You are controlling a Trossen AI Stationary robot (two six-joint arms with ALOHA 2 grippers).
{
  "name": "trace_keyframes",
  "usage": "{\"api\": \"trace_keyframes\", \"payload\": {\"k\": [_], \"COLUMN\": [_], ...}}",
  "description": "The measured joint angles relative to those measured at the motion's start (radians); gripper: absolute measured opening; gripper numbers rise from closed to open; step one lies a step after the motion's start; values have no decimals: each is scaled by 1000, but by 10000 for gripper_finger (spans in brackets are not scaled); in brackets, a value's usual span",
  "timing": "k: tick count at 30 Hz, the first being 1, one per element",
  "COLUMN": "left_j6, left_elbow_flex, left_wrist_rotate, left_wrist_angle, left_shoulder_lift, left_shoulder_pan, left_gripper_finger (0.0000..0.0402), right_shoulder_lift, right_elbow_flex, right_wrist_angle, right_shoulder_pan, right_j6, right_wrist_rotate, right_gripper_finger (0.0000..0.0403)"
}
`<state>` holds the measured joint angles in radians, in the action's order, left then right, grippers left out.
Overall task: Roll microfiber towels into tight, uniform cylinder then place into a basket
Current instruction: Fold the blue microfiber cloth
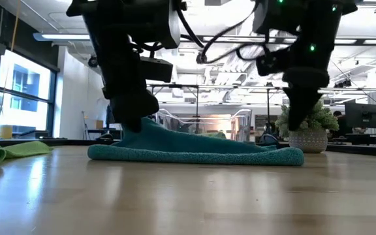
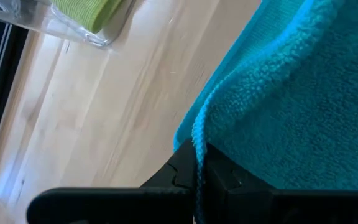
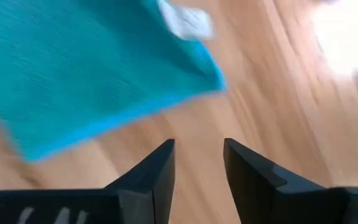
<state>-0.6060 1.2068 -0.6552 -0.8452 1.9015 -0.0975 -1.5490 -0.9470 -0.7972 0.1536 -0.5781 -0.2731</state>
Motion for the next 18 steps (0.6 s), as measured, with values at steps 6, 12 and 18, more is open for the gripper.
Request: {"api": "trace_keyframes", "payload": {"k": [6,12,18], "left_j6": [35,75,86], "left_elbow_flex": [0,0,1], "left_wrist_rotate": [0,0,-20], "left_wrist_angle": [8,10,4], "left_shoulder_lift": [0,-1,-1], "left_shoulder_pan": [0,0,3], "left_gripper_finger": [1,28,114], "right_shoulder_lift": [-17,-62,-121], "right_elbow_flex": [42,72,75], "right_wrist_angle": [267,377,413], "right_shoulder_pan": [68,108,130], "right_j6": [2,-48,-54], "right_wrist_rotate": [23,23,53], "right_gripper_finger": [122,121,121]}}
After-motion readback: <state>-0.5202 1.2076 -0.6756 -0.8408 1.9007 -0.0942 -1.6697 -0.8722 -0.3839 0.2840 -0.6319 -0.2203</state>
